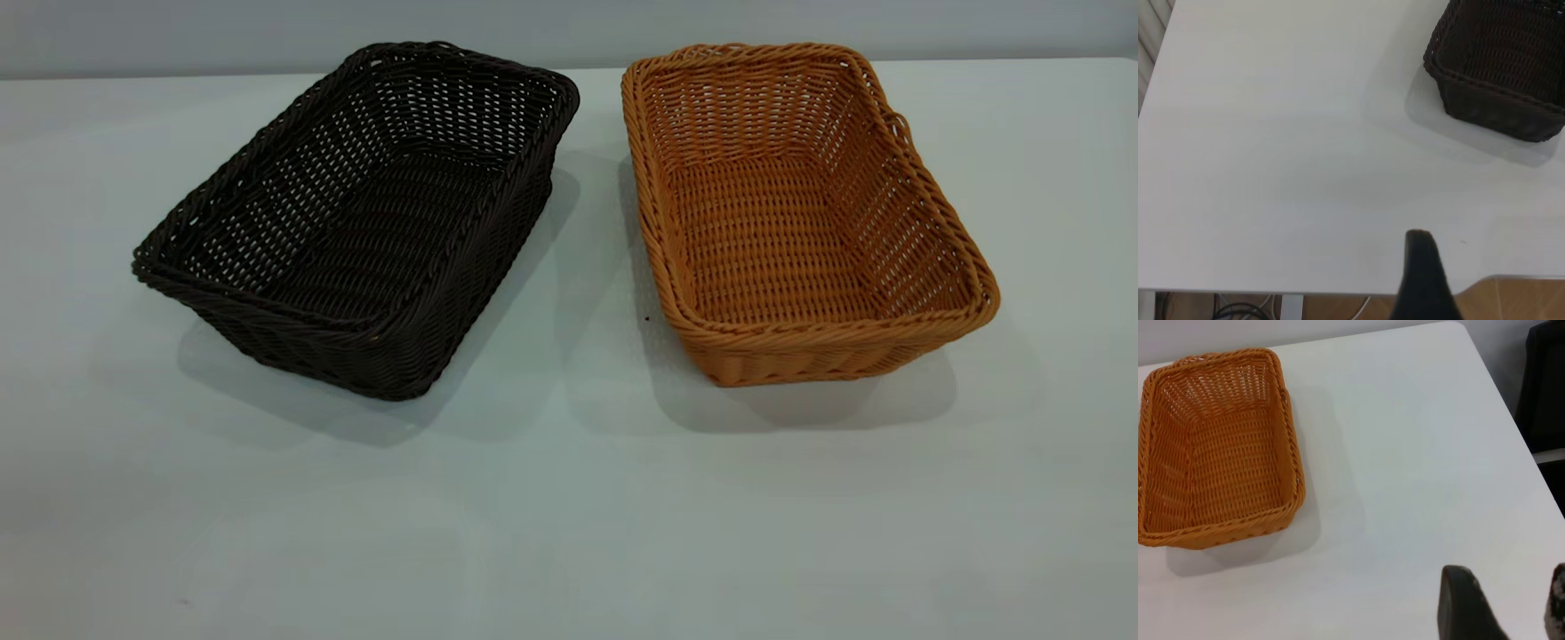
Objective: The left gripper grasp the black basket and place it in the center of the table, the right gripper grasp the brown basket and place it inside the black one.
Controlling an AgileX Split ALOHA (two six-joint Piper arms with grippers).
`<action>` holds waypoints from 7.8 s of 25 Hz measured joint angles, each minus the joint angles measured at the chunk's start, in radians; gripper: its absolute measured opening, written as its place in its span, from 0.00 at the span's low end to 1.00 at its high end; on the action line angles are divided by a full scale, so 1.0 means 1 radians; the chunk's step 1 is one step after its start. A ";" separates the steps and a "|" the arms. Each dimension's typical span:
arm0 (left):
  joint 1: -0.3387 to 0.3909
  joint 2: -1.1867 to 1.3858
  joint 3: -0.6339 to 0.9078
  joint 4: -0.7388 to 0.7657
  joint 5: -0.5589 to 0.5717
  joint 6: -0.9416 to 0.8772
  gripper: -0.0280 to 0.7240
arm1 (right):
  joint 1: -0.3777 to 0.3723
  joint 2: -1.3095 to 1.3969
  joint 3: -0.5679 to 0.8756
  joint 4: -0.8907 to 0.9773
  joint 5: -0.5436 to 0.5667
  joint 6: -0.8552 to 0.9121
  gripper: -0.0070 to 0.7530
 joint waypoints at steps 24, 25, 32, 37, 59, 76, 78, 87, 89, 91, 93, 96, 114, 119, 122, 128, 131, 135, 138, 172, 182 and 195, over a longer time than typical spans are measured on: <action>0.000 0.000 0.000 0.000 0.000 -0.001 0.65 | 0.000 0.000 0.000 0.000 0.000 0.000 0.33; 0.000 0.000 0.000 0.000 0.000 -0.001 0.65 | 0.000 0.000 0.000 0.000 0.000 0.000 0.33; 0.000 0.000 0.000 0.000 0.000 -0.001 0.65 | 0.000 0.000 0.000 0.000 0.000 0.000 0.33; 0.000 0.000 0.000 0.000 0.000 -0.001 0.65 | 0.000 0.000 0.000 0.001 0.000 0.000 0.33; 0.000 0.295 -0.072 0.000 -0.199 0.018 0.66 | 0.000 0.000 -0.019 0.026 -0.046 0.000 0.77; -0.011 1.297 -0.441 -0.003 -0.697 0.146 0.75 | 0.000 0.307 -0.021 0.046 -0.210 0.001 0.86; -0.032 1.417 -0.505 -0.003 -0.719 0.151 0.75 | 0.000 0.339 -0.021 0.047 -0.232 0.001 0.86; -0.160 1.881 -0.787 -0.003 -0.742 0.180 0.75 | 0.000 0.388 -0.021 0.049 -0.254 0.006 0.84; -0.185 1.970 -0.839 -0.002 -0.747 0.183 0.75 | 0.000 0.389 -0.021 0.049 -0.254 0.016 0.83; -0.214 2.044 -0.891 -0.002 -0.749 0.195 0.75 | 0.000 0.389 -0.021 0.049 -0.254 0.030 0.83; -0.231 2.109 -0.931 -0.002 -0.753 0.213 0.75 | 0.000 0.390 -0.021 0.049 -0.254 0.044 0.83; -0.239 2.199 -0.980 -0.002 -0.756 0.223 0.75 | 0.000 0.392 -0.021 0.049 -0.254 0.058 0.82; -0.278 2.493 -1.158 -0.005 -0.841 0.225 0.38 | 0.000 0.945 -0.245 0.163 -0.278 0.092 0.79; -0.279 2.492 -1.179 -0.023 -0.833 0.232 0.16 | 0.000 1.153 -0.274 0.324 -0.343 -0.021 0.79; -0.275 2.472 -1.186 -0.030 -0.818 0.244 0.16 | 0.000 1.271 -0.276 0.455 -0.382 -0.101 0.79; -0.198 2.384 -1.187 -0.015 -0.782 0.304 0.15 | 0.002 1.508 -0.280 0.753 -0.428 -0.215 0.79; -0.161 2.352 -1.187 0.001 -0.774 0.331 0.15 | 0.034 1.629 -0.282 0.858 -0.457 -0.251 0.79; -0.159 2.346 -1.187 0.004 -0.757 0.368 0.15 | 0.100 1.793 -0.310 0.995 -0.499 -0.291 0.79; -0.160 2.346 -1.187 0.003 -0.749 0.381 0.15 | 0.125 1.908 -0.351 1.101 -0.508 -0.300 0.79; -0.159 2.346 -1.187 0.004 -0.738 0.491 0.15 | 0.043 2.224 -0.420 1.458 -0.686 -0.370 0.10; -0.221 2.339 -1.188 -0.061 -0.704 0.822 0.15 | -0.248 2.154 -0.553 1.418 -0.452 -0.720 0.10; -0.449 2.342 -1.188 -0.535 -0.510 1.575 0.15 | -0.310 2.137 -0.695 1.296 -0.296 -0.732 0.10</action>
